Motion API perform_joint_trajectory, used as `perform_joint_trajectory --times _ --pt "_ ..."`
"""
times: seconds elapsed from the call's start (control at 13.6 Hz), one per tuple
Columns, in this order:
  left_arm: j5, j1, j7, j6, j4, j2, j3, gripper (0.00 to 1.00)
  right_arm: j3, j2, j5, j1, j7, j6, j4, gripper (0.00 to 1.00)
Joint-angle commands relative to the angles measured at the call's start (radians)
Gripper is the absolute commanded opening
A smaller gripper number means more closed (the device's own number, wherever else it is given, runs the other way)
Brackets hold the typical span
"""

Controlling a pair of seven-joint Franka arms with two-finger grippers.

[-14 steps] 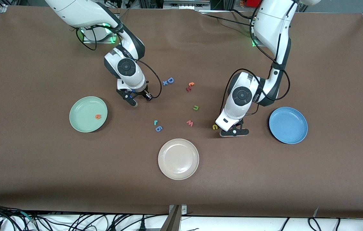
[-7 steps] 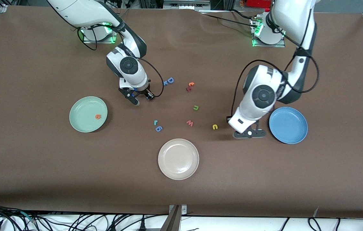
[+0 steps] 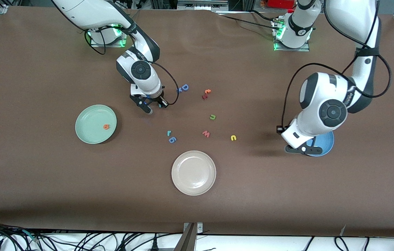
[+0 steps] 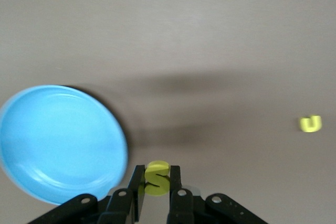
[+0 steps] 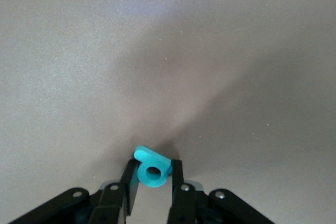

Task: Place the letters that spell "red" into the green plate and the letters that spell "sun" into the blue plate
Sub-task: 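Carry the s to the blue plate while the right gripper carries the d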

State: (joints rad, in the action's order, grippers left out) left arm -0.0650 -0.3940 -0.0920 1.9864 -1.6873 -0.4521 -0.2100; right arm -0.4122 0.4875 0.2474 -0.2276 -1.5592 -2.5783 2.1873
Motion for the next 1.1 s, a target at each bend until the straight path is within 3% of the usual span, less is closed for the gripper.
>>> perform_joint_trajectory --times 0.0,0.29,0.44,0.59,0.74,1.03 --pt "0.066 0.041 0.058 -0.014 -0.043 0.044 0.017 0.0 0.041 -0.064 0.021 -0.004 0.008 0.036 0.003 0.0" --pt "0.099 0.075 0.098 0.055 -0.139 0.095 0.017 0.0 0.118 -0.185 -0.017 0.034 0.236 0.217 -0.029 0.0" --pt "0.099 0.098 0.152 0.113 -0.199 0.122 0.017 0.0 0.153 -0.237 -0.113 0.085 0.466 0.271 -0.034 0.0" --pt "0.103 0.109 0.173 0.199 -0.287 0.154 0.015 0.0 0.243 -0.274 -0.19 0.088 0.675 0.309 -0.034 0.0" --pt "0.105 0.115 0.175 0.291 -0.366 0.174 0.015 0.0 0.33 -0.28 -0.194 0.088 0.827 0.342 -0.032 0.0" --pt "0.105 0.132 0.175 0.423 -0.446 0.173 0.015 0.0 0.429 -0.228 -0.194 0.093 1.005 0.288 -0.017 0.0"
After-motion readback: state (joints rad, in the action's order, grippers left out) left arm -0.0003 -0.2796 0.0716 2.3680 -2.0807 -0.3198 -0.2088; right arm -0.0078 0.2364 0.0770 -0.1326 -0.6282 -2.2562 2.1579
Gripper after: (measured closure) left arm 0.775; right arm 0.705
